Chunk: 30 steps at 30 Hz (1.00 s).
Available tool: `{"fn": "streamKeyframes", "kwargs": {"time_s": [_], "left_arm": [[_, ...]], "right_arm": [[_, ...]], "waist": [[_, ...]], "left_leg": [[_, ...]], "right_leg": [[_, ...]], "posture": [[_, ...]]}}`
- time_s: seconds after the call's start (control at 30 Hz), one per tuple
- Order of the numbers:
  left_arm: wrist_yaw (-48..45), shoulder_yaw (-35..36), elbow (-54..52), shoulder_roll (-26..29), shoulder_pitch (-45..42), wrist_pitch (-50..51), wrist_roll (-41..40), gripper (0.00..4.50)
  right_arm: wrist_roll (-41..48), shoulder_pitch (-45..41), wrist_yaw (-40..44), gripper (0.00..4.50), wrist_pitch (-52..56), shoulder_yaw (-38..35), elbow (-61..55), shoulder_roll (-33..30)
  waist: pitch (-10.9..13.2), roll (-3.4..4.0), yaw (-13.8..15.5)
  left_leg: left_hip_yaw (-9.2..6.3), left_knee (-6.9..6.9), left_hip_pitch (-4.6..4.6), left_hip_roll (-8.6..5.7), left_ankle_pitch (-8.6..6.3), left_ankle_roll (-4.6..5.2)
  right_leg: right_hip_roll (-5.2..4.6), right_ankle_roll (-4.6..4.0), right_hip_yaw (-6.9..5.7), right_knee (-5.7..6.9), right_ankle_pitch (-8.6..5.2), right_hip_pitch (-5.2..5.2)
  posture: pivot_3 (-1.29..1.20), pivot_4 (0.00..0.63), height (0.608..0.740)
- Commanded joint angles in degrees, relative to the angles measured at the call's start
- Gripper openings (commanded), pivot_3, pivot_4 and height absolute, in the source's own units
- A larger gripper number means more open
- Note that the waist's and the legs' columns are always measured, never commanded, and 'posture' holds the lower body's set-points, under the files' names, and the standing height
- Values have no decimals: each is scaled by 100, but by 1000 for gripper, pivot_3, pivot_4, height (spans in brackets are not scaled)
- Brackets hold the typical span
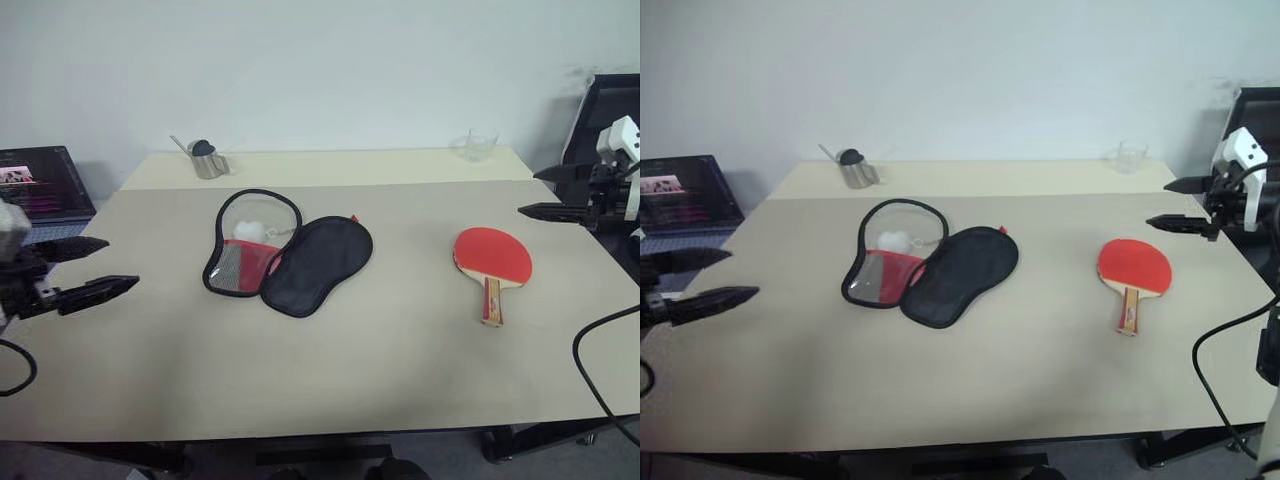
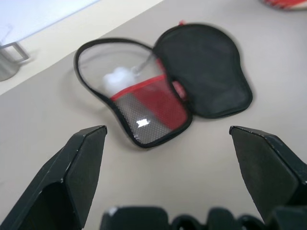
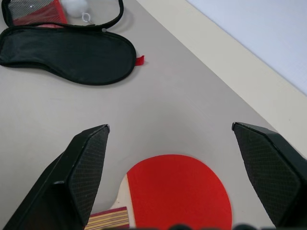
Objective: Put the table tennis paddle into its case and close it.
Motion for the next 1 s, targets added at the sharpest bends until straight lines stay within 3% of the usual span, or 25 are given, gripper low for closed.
{"fn": "streamKeyframes", "kwargs": {"time_s": [0.03,0.3,0.43,0.63,1.0], "left_arm": [[348,-529,215,-36,-276,-376,377,4500],[1089,-1413,620,-619,-1127,-632,761,4500],[1602,-2368,287,-1367,-1835,-506,1108,4500],[2117,-2859,554,-1842,-1976,-371,1496,4500],[1521,-4670,399,-2633,-2685,-600,2263,4500]], "right_arm": [[121,60,52,4475,56,-117,-169,-47],[580,449,240,4475,153,-263,-975,319],[895,934,225,4475,382,-289,-1910,573],[1403,1851,-50,4475,1243,-383,-3611,676],[1821,2614,-562,4475,2015,-347,-5025,774]], "waist": [[-1,-1,9],[3,-8,-40],[-2,-15,15],[0,-23,2],[0,-25,24]], "left_leg": [[5,1,4,0,0,0],[33,4,37,3,0,0],[27,14,62,1,1,-1],[25,16,66,5,0,-1],[-3,84,45,0,-1,1]], "right_leg": [[0,1,6,3,1,1],[6,3,37,32,1,13],[7,5,35,42,2,47],[8,12,38,30,6,60],[21,35,25,36,20,74]], "posture": [[0,150,740],[0,150,740],[0,150,740],[0,150,740],[0,150,740]]}}
